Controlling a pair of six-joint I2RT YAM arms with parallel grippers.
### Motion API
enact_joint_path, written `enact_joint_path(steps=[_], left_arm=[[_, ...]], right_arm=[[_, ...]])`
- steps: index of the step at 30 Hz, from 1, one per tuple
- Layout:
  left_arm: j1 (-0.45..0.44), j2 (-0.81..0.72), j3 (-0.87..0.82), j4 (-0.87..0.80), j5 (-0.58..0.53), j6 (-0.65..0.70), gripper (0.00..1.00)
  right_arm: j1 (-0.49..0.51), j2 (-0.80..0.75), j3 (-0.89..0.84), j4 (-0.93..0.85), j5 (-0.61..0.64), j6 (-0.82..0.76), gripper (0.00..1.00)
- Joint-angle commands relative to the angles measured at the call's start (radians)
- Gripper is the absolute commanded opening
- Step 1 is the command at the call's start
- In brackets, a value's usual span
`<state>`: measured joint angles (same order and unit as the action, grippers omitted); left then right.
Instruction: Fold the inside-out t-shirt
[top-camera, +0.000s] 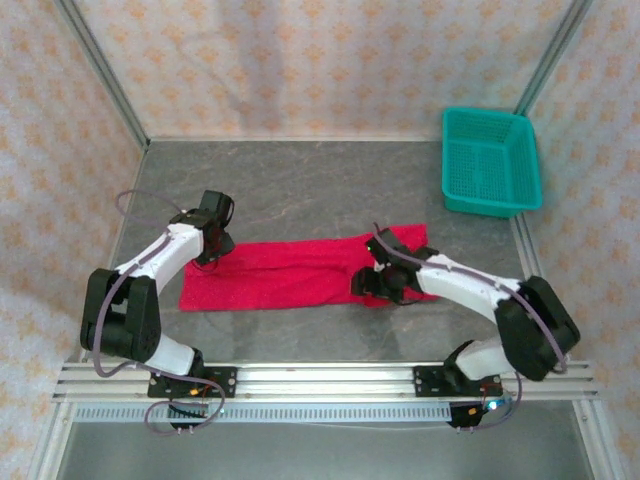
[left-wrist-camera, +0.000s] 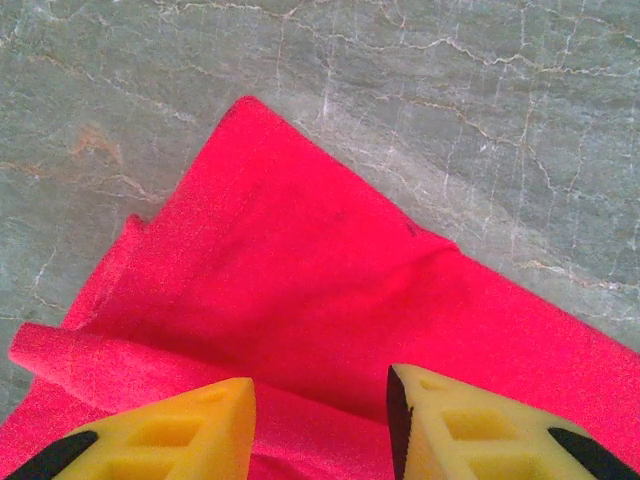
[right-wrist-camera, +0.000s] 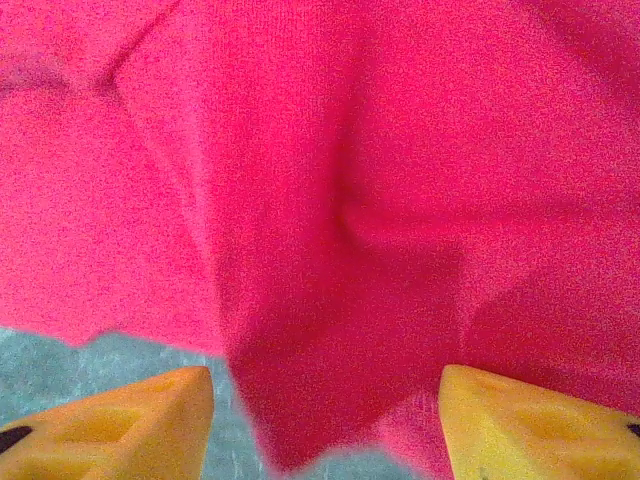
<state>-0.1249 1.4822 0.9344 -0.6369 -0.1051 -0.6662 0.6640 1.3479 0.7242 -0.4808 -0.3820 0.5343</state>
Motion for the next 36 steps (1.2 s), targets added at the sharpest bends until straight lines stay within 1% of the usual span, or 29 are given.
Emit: enact_joint_path(steps=[1, 4, 7, 10, 11, 13, 14, 17, 20, 23, 25, 29, 33, 36], left_arm=[[-0.007, 0.010, 0.034, 0.004, -0.007, -0.017, 0.40], [-0.009, 0.013, 0.044, -0.001, -0.009, -0.015, 0.40], [-0.009, 0.014, 0.052, -0.007, -0.007, -0.010, 0.40], [-0.010, 0.012, 0.056, -0.012, -0.007, -0.007, 0.40], [-0.010, 0.010, 0.056, -0.014, -0.006, -0.007, 0.40], [-0.010, 0.006, 0.056, -0.017, -0.007, -0.007, 0.40], [-0.009, 0.004, 0.056, -0.017, -0.005, -0.007, 0.40], [-0.009, 0.003, 0.057, -0.018, -0.002, -0.007, 0.40], [-0.010, 0.005, 0.059, -0.019, -0.005, -0.006, 0.40], [-0.010, 0.016, 0.064, -0.016, -0.007, -0.001, 0.40], [-0.010, 0.031, 0.078, -0.026, -0.011, 0.005, 0.40], [-0.008, 0.053, 0.104, -0.033, -0.010, 0.015, 0.40], [-0.004, 0.064, 0.124, -0.044, -0.008, 0.022, 0.41], [0.002, 0.064, 0.129, -0.052, -0.003, 0.028, 0.40]], right_arm=[[0.034, -0.131, -0.051, -0.010, 0.035, 0.119, 0.62], [0.039, -0.231, -0.084, -0.046, 0.065, 0.170, 0.62], [0.039, -0.294, -0.062, -0.091, 0.150, 0.175, 0.62], [0.018, -0.276, 0.012, -0.123, 0.264, 0.153, 0.63], [-0.004, -0.249, 0.042, -0.138, 0.305, 0.147, 0.63], [-0.071, -0.180, 0.093, -0.135, 0.330, 0.119, 0.63], [-0.109, -0.134, 0.116, -0.119, 0.321, 0.099, 0.63], [-0.204, -0.006, 0.185, -0.075, 0.238, 0.027, 0.63], [-0.230, 0.104, 0.252, -0.080, 0.189, -0.039, 0.64], [-0.227, 0.157, 0.243, -0.060, 0.078, -0.054, 0.64], [-0.205, 0.141, 0.196, -0.050, 0.043, -0.048, 0.64], [-0.144, -0.012, 0.043, -0.038, 0.053, 0.010, 0.65], [-0.141, -0.195, -0.106, -0.050, 0.087, 0.080, 0.65], [-0.148, -0.256, -0.125, -0.093, 0.130, 0.083, 0.65]])
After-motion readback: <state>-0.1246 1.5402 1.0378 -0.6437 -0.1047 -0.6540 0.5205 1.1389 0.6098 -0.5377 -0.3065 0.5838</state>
